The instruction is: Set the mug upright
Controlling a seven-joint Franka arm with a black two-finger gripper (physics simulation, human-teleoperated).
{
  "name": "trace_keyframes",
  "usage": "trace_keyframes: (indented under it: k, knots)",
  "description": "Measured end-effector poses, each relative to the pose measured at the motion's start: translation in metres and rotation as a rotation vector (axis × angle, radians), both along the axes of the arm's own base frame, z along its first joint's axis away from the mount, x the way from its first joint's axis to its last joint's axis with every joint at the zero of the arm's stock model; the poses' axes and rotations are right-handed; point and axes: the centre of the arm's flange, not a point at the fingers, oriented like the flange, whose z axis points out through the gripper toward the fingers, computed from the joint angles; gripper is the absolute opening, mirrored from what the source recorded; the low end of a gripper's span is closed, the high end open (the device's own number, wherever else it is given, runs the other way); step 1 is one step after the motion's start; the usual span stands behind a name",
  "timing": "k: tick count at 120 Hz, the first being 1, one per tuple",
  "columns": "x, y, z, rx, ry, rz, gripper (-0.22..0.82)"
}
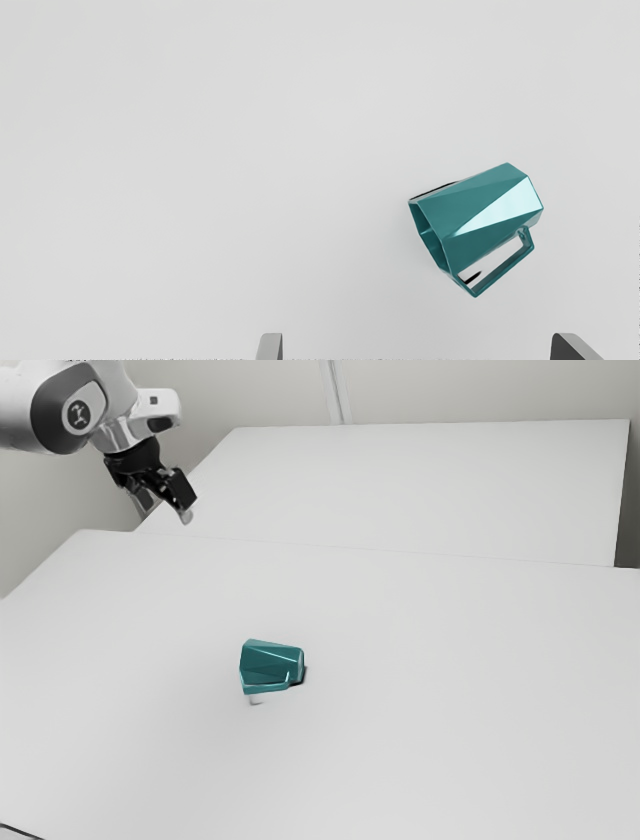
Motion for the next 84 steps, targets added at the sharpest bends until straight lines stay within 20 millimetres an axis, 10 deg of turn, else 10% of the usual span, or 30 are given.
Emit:
trace_keyframes:
  k: [84]
  knots:
    - [-0.079,0.034,-0.121,-0.41,0.0,0.254,0.58]
